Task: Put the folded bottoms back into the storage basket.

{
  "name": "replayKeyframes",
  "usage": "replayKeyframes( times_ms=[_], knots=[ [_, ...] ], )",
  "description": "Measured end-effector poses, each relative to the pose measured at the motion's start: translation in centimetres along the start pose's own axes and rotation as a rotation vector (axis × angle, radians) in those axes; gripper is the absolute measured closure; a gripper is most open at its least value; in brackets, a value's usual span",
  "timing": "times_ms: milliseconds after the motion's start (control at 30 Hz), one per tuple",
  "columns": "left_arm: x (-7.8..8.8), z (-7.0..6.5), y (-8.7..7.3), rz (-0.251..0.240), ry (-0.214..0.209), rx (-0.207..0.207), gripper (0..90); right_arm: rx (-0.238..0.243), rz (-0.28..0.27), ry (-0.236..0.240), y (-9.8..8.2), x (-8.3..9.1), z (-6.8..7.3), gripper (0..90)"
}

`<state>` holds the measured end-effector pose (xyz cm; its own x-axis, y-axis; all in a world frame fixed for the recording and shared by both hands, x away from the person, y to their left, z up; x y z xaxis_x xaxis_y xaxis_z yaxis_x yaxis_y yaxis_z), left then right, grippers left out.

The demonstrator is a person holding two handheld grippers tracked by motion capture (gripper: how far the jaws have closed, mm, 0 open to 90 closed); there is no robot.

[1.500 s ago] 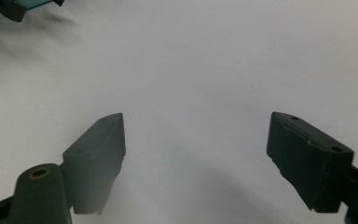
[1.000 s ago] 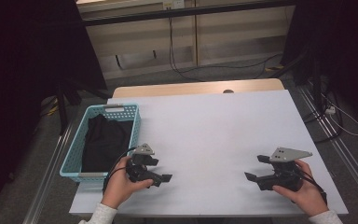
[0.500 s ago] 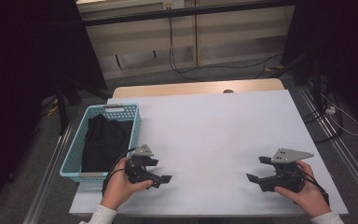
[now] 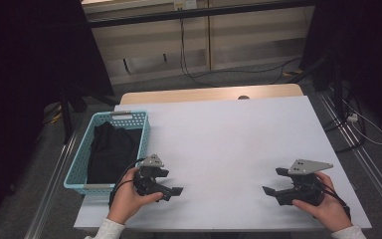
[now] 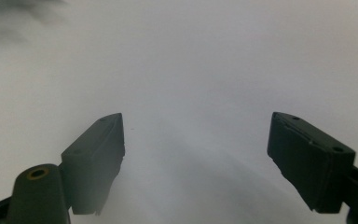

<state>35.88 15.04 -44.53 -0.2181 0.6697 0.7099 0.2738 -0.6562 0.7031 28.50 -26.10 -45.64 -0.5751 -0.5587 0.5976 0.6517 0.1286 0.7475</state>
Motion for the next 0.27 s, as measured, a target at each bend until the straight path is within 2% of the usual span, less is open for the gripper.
replayKeyframes(
  times_ms=[267],
  knots=[
    [-0.06, 0.03, -0.02, 0.001, 0.001, -0.002, 11.6, -0.004, 0.005, 0.0, -0.09, -0.04, -0.02, 18.3]
  ],
)
Point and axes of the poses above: each handheld gripper's, and its own axes: x roughly backward along the jaws, y roughly out of its top, z roughly to its left, the point moved 2 cm from there along -x, roughly forward along the jaws, and after that the axes turned 15 degrees about -x, right-handed, at the moved point
